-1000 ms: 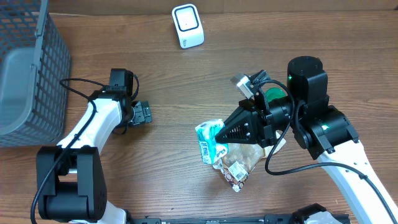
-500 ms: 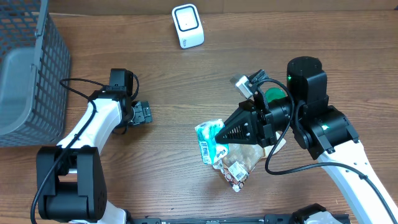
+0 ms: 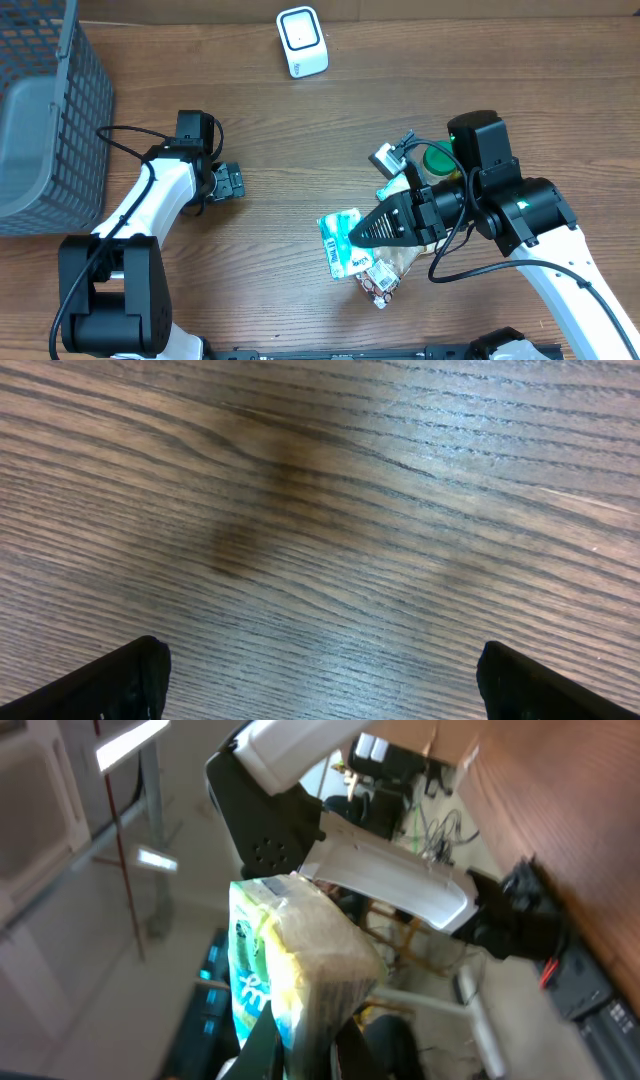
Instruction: Scan the item barcode
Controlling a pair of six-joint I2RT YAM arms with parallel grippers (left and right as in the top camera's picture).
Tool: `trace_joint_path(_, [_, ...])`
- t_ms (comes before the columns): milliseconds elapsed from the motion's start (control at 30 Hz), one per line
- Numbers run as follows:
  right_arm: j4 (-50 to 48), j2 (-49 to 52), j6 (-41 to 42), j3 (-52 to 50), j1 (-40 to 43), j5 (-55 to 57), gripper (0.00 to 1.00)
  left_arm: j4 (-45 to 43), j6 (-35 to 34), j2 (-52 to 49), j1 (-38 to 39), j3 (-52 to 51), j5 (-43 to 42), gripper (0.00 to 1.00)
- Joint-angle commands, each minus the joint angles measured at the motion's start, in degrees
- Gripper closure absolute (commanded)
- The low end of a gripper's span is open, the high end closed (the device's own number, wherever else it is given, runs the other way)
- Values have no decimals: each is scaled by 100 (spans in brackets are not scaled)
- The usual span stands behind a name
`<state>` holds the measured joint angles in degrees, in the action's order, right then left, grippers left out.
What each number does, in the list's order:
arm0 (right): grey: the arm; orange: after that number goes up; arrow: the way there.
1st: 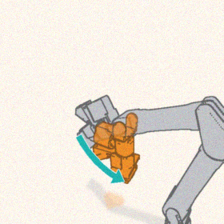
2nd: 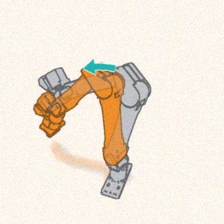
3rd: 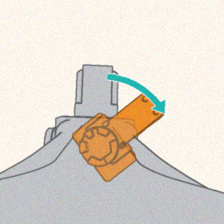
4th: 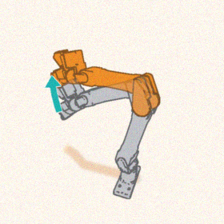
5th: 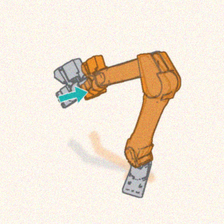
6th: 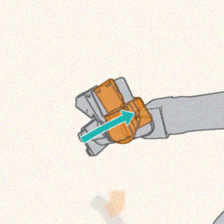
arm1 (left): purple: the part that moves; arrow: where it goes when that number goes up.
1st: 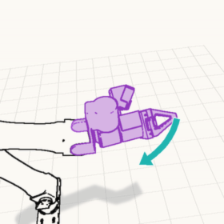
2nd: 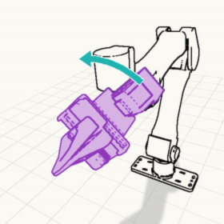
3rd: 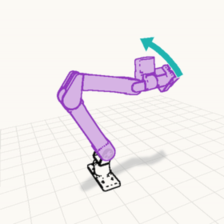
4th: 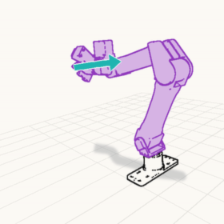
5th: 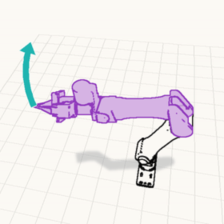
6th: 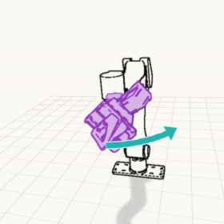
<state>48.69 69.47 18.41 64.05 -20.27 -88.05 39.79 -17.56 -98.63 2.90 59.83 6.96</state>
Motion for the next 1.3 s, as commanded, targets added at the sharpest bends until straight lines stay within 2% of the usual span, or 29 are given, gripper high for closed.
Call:
trace_joint_path(0, [177, -79, 4, -24, 11, -190, 96, 0, 105, 37, 11, 96, 92, 0])
trace_joint_path(567, [323, -79, -35, -24, 11, -181, 96, 2, 105, 37, 13, 96, 92, 0])
trace_joint_path(667, [232, -79, -83, -24, 11, 144, 96, 2, 105, 37, 13, 96, 92, 0])
trace_joint_path(800, [214, -79, -85, -24, 11, 1410, 96, 0, 105, 37, 13, 96, 92, 0])
trace_joint_path(933, [310, -76, -79, -24, 9, 4157, 96, 2, 105, 37, 13, 96, 92, 0])
trace_joint_path(1033, [490, -46, -81, -26, 9, 5674, 96, 0, 105, 37, 13, 96, 92, 0])
trace_joint_path(1133, [542, 0, -81, -26, 9, 6194, 96, 0, 105, 37, 13, 96, 92, 0])
trace_joint_path(1267, [446, 74, -72, -26, 9, 6186, 96, 0, 105, 37, 13, 96, 92, 0])
